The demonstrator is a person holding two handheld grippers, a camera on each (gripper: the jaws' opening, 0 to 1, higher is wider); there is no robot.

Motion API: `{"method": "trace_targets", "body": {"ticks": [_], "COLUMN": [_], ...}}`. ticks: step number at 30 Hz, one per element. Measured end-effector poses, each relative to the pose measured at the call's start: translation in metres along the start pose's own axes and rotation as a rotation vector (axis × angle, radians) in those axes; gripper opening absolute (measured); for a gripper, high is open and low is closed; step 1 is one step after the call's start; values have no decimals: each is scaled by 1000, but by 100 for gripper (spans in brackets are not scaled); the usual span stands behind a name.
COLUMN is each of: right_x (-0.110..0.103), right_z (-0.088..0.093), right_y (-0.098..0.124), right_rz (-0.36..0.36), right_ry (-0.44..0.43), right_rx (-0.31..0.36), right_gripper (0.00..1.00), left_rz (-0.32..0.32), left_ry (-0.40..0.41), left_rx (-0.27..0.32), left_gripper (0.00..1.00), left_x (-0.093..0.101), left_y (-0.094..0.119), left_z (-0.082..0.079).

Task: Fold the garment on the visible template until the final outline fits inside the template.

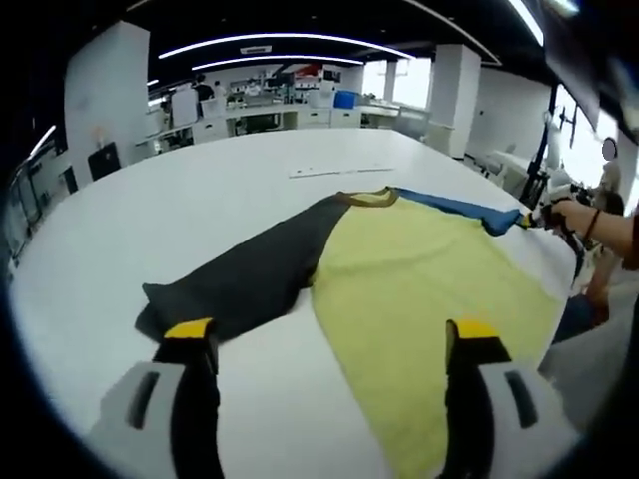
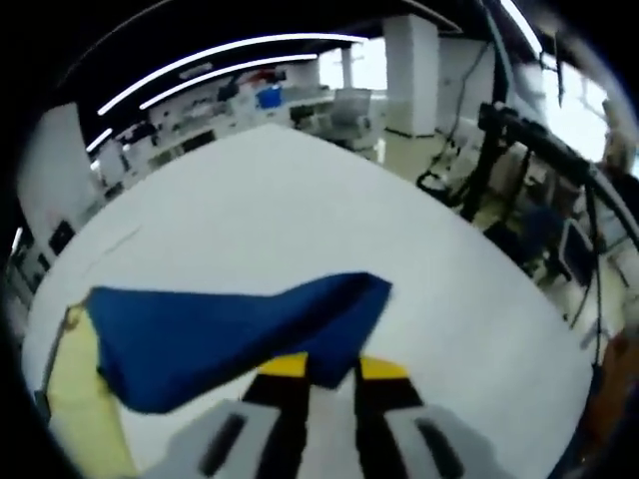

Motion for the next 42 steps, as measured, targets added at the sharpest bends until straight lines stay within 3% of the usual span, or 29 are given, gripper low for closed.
{"method": "trace_targets", "body": {"ticks": [1, 5, 7, 9, 15, 23, 26, 27, 33, 42], "right_x": [4, -2, 3, -1, 19, 33, 36, 28, 46, 48], "right_z": [-2, 1, -3, 0, -12, -14, -14, -10, -11, -14], "right_y": [-6, 2, -6, 4, 0, 18, 19, 24, 10, 14], "right_rz": [0, -20, -38, -54, -80, -104, -134, -189, -216, -235], "right_ry": [10, 70, 48, 60, 95, 154, 163, 167, 178, 204], "right_rx": [-6, -13, -26, -25, -17, -38, -50, -50, -99, -118], "right_gripper": [6, 0, 0, 0, 0, 0, 0, 0, 0, 0], "left_rz": [1, -7, -8, -11, -6, 26, 44, 55, 83, 123], "left_ry": [0, 3, 10, 10, -2, -17, -12, -8, -37, -66], "left_rx": [0, -1, -4, -1, 4, 11, 3, -4, -13, -25], "left_gripper": [92, 91, 90, 92, 93, 97, 99, 99, 99, 99], "left_x": [0, -1, -1, -1, 2, 11, 12, 12, 14, 14], "left_y": [0, 1, 2, 3, 4, 4, 4, 4, 7, 10], "left_z": [0, 0, 1, 0, -2, -4, -3, -2, -1, -2]}}
Point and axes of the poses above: the point that each gripper's makers call its tool centre point, and the gripper's own axes: y roughly backward along the fingers, x roughly to its right, z roughly out of its underside, the point moved 5 cm from there along y, roughly backward along the fingers, and after that the axes turned 2 degrees about z, right-handed, at the moved point
